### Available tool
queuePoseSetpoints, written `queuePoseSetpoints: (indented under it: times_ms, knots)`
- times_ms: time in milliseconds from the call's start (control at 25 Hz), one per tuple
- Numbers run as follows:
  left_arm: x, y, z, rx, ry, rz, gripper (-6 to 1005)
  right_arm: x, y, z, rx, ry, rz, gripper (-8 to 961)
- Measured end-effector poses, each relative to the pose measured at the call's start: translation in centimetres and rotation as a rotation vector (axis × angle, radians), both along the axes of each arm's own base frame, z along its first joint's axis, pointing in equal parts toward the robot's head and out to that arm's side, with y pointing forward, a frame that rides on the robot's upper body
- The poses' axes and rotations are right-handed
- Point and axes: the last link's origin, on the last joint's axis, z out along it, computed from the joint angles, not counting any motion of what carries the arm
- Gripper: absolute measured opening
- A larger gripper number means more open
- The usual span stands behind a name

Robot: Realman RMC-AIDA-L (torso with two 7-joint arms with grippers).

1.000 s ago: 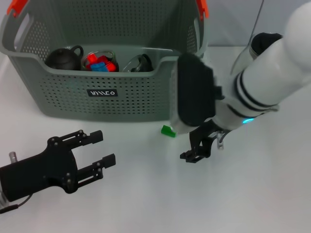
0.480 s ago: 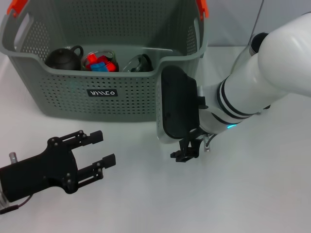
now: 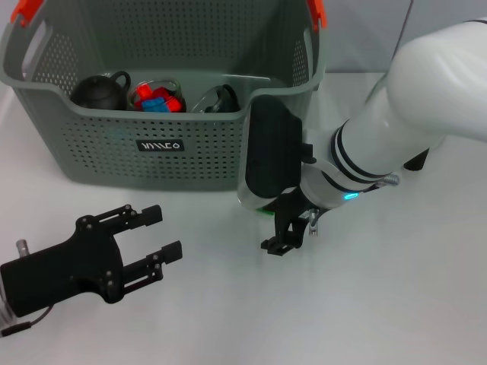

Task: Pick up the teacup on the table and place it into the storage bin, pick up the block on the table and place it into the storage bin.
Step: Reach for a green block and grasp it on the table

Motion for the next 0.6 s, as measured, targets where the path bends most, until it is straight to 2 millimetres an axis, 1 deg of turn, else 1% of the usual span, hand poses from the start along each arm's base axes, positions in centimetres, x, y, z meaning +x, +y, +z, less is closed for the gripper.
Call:
queuePoseSetpoints:
  times_ms: [600]
  knots:
    - [-0.10, 0.06, -0.08, 0.002, 0.003, 0.008, 628, 0.35, 0.76, -0.32, 0.038, 0.015, -0.003, 674]
